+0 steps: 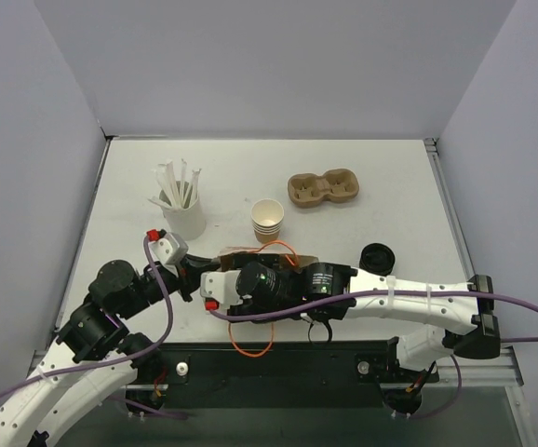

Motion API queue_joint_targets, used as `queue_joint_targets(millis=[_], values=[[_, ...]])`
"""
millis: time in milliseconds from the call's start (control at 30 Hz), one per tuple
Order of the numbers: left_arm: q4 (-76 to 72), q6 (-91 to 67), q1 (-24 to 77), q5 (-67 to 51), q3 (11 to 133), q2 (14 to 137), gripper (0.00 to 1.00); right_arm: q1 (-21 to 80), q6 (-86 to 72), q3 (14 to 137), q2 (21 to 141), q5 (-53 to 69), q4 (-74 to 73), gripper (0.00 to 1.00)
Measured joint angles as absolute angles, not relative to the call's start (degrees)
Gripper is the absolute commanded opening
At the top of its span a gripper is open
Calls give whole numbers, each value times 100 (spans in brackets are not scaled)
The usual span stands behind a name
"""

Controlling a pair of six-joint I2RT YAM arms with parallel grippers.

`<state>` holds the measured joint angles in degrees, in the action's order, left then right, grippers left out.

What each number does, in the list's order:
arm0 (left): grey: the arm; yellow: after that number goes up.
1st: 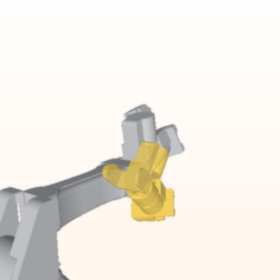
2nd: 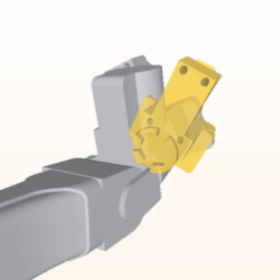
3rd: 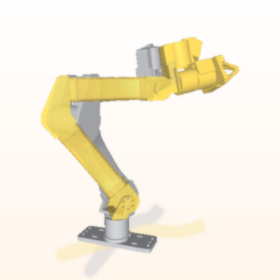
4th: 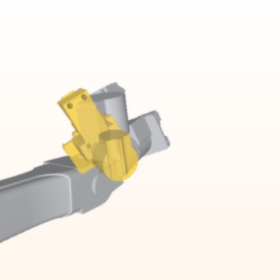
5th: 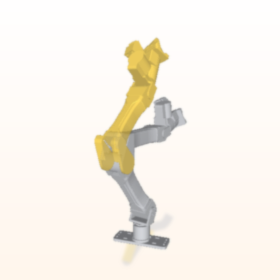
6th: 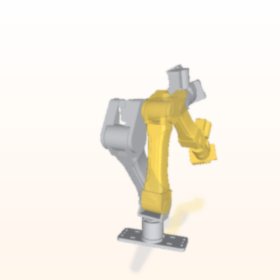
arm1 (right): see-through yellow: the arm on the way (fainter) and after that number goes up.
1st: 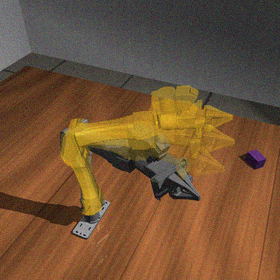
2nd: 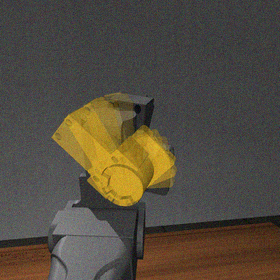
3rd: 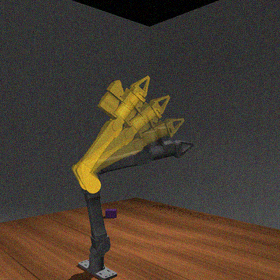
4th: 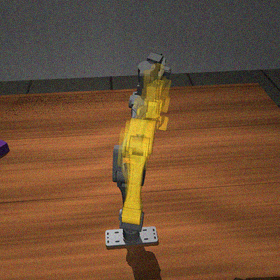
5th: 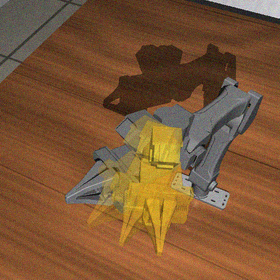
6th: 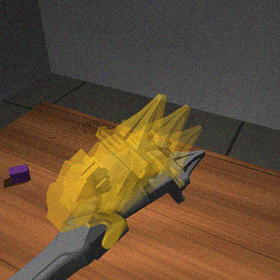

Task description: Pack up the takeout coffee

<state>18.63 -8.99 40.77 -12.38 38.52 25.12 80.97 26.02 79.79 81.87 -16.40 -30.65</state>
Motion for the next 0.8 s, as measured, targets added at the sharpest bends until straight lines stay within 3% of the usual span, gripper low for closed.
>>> queue_joint_targets(millis=[300,400,500,800], values=[[1472,-521,4077,-1175,3695,2467,1,7614,2738,7360,8040,-1610,-2480,44],[1441,-611,4077,-1070,3603,2362,30,7588,2749,6875,7920,-1605,-2357,43],[1590,-869,4077,-882,3614,2305,42,7590,2705,6661,7920,-1608,-2303,43],[3070,-1953,4077,-405,3938,1640,50,7590,2414,6630,7918,-1691,-1865,43]])
